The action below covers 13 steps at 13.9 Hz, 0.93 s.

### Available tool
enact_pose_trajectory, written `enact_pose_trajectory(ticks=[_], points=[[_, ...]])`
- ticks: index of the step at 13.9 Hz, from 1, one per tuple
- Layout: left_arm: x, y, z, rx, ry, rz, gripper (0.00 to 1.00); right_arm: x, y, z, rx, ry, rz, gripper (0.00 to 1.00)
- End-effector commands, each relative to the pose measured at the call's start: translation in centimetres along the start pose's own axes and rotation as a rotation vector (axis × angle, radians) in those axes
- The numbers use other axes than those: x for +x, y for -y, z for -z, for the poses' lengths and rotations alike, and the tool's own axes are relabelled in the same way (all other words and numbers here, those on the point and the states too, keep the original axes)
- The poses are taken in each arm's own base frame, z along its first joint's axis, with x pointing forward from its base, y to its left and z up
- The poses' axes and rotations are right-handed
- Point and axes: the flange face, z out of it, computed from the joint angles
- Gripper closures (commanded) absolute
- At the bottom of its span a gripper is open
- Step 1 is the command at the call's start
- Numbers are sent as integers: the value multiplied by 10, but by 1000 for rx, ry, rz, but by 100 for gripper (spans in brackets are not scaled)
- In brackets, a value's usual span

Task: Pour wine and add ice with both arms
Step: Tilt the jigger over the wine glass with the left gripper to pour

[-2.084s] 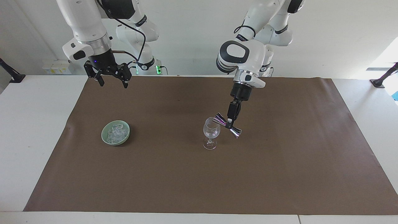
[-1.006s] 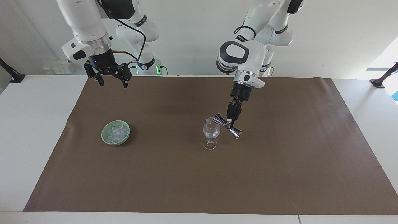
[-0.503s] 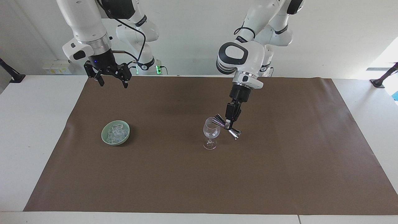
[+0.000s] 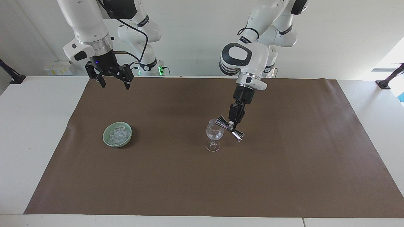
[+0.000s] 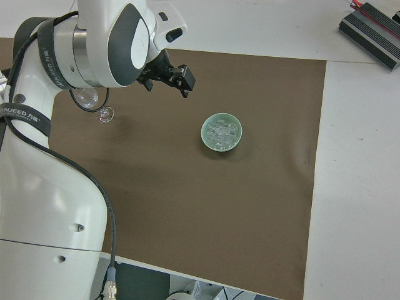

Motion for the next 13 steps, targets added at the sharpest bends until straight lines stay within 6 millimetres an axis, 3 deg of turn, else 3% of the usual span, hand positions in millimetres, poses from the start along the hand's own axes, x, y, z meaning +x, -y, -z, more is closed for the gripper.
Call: enact_pose_trajectory(ticks=[1,13], points=[[-3,-5,-3,-3,-17,-20,100,-1,-1,2,2,3,9,0],[-1,1,-4,9,-11,52,100,-1,-1,2,2,3,9,0]])
